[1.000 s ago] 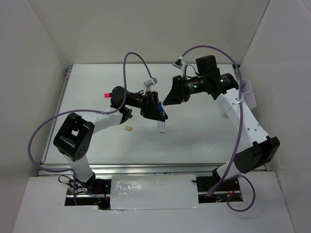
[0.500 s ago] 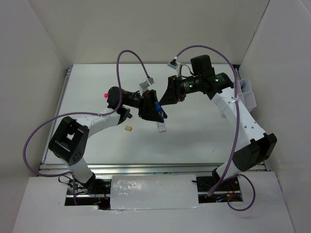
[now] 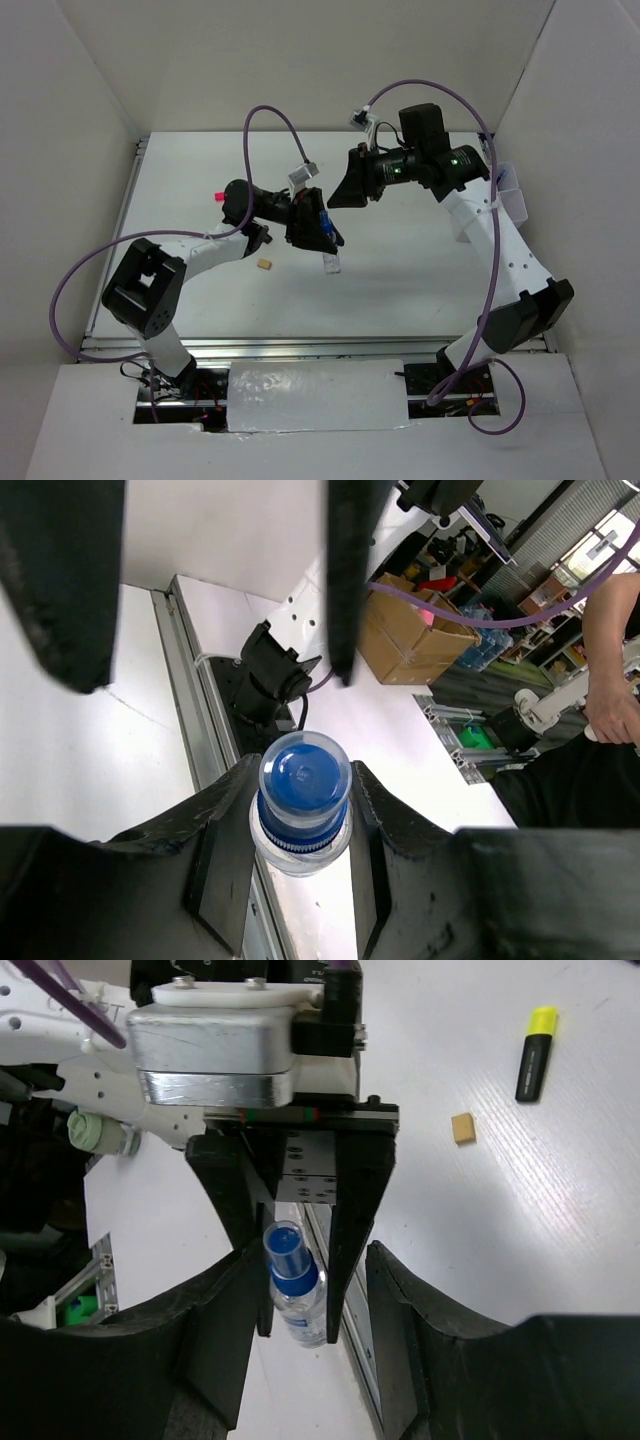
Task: Sort the stationery into containers
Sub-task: Pass the stationery from the left arm to the right
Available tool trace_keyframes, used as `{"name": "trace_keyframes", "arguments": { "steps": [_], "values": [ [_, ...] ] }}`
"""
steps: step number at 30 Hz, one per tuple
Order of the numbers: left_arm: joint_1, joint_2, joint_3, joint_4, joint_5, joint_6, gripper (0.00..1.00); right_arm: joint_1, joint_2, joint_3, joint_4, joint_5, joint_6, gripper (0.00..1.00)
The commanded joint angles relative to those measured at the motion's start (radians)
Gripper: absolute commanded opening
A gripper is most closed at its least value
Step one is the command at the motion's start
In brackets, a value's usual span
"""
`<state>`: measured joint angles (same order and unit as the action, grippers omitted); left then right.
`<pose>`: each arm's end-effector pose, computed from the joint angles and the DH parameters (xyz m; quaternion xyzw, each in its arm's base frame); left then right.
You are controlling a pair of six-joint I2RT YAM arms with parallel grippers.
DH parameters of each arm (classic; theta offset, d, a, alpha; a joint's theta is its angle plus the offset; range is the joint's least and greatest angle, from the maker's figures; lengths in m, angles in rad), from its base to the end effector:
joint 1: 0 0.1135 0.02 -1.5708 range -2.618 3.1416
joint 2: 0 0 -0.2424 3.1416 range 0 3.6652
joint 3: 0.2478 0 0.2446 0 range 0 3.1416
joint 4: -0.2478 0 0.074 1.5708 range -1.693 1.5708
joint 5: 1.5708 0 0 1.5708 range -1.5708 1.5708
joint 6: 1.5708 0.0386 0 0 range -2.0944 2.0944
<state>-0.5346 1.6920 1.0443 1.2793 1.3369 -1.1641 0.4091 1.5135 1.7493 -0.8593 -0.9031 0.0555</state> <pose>0.2748 -0.2063 0.3079 0.4156 0.5088 -0.7107 0.2516 0.2652 0.1480 0.4121 -0.3368 0.7532 0.4724 0.3100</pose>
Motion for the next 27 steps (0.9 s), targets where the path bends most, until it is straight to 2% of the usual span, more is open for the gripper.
{"name": "trace_keyframes", "arguments": {
  "steps": [1, 9, 27],
  "values": [
    [-0.004, 0.003, 0.01, 0.089, -0.007, -0.005, 0.0, 0.016, -0.03, 0.042, 0.026, -0.052, -0.023, 0.53],
    [-0.004, -0.002, 0.013, 0.069, -0.005, 0.006, 0.0, 0.094, -0.023, 0.003, -0.007, -0.026, -0.089, 0.53],
    [-0.002, -0.002, 0.013, 0.1, -0.005, -0.014, 0.0, 0.089, -0.004, -0.062, -0.032, -0.023, -0.114, 0.47]
  ]
}}
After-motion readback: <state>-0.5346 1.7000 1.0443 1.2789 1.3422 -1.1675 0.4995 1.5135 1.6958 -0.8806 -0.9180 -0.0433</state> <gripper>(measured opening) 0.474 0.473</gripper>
